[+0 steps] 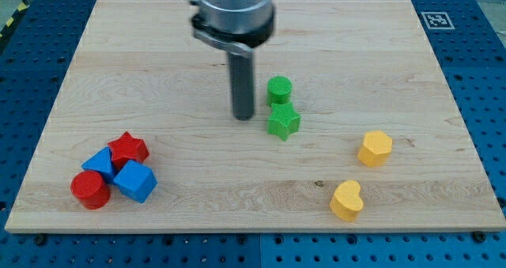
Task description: Move the green star towards center
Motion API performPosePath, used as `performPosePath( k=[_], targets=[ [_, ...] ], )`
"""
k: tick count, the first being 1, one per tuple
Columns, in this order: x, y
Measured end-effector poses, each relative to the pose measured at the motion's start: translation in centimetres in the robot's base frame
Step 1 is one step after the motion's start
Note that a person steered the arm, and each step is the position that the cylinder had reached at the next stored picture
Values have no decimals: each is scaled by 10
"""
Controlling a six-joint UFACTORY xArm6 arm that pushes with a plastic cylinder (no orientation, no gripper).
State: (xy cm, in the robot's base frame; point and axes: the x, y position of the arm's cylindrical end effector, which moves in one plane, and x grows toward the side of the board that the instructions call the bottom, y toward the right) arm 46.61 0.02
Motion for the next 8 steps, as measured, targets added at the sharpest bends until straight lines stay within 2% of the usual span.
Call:
performPosePath(
  k=[3,5,6,7,8],
  targets=[
    [20,14],
    [24,64],
    [54,64],
    [61,96],
    [49,119]
  ],
)
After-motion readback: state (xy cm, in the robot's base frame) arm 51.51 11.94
